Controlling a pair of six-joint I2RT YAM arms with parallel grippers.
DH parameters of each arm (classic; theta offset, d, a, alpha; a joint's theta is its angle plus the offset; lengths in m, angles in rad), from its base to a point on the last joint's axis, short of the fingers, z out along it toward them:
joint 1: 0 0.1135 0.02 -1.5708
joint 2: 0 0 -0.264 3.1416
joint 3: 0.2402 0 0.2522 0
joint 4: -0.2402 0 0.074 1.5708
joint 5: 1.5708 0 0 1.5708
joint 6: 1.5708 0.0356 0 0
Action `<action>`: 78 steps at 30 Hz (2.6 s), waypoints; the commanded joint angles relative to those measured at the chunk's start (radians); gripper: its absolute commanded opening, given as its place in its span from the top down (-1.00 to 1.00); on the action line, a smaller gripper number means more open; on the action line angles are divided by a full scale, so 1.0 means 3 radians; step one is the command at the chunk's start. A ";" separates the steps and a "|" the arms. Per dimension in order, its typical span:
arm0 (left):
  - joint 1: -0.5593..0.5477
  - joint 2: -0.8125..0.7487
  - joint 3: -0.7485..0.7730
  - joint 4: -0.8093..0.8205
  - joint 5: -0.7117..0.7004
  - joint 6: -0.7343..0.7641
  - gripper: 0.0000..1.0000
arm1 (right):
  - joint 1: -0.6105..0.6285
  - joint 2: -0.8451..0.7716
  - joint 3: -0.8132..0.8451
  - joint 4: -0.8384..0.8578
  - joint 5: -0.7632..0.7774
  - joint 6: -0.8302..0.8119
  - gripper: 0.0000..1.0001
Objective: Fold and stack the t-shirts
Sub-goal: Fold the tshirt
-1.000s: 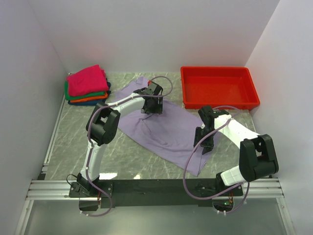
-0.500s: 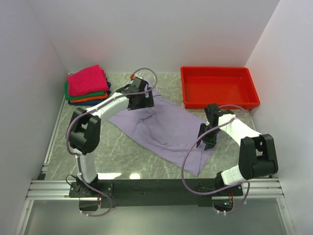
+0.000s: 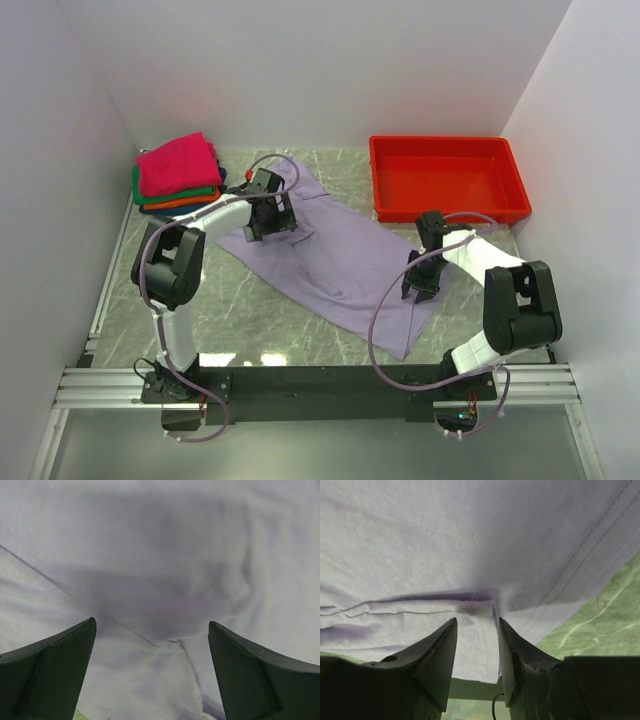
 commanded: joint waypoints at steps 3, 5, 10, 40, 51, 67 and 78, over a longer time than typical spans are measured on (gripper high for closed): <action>0.0075 0.0060 -0.0160 0.0056 0.0047 -0.0069 -0.99 | -0.0032 0.0050 -0.0015 0.0184 0.0058 -0.0056 0.11; 0.0085 0.0050 -0.0242 0.0092 0.0047 -0.0079 -0.99 | -0.0037 0.0066 -0.0025 0.0205 0.0058 -0.0056 0.13; 0.0095 0.0019 -0.0350 0.0128 0.0058 -0.0074 -0.99 | -0.0043 0.0132 -0.0030 0.0256 0.0094 -0.0082 0.22; 0.0295 -0.0057 -0.0738 0.0393 0.0134 -0.0125 -0.99 | -0.0150 -0.0629 -0.0112 -0.0567 0.0488 0.0015 1.00; 0.0295 0.0055 -0.0657 0.0439 0.0129 -0.0105 -0.99 | -0.0119 -0.0875 -0.0168 -0.0869 0.0227 0.0148 1.00; 0.0096 -0.0119 -0.0166 0.0225 -0.0147 0.0151 -0.99 | -0.0063 -0.0701 -0.0076 -0.0813 0.0502 0.0113 0.33; -0.0380 -0.0379 -0.0242 0.0153 -0.0086 -0.0043 -0.99 | 0.0739 -0.0824 -0.0112 -0.0930 0.0370 0.0511 -0.01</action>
